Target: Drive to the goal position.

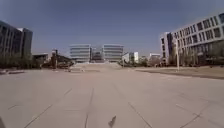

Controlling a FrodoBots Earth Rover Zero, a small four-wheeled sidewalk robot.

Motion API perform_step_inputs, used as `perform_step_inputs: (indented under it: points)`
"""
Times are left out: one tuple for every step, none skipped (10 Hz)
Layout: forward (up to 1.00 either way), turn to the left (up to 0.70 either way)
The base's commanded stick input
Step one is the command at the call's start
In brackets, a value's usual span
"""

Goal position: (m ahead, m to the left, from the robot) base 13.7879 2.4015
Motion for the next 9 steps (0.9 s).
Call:
perform_step_inputs:
  points:
    - [0.7,0.0]
    - [0.7,0.0]
    - [0.7,0.0]
    - [0.7,0.0]
    - [0.7,0.0]
    - [0.7,0.0]
    - [0.7,0.0]
    - [0.7,0.0]
    - [0.7,0.0]
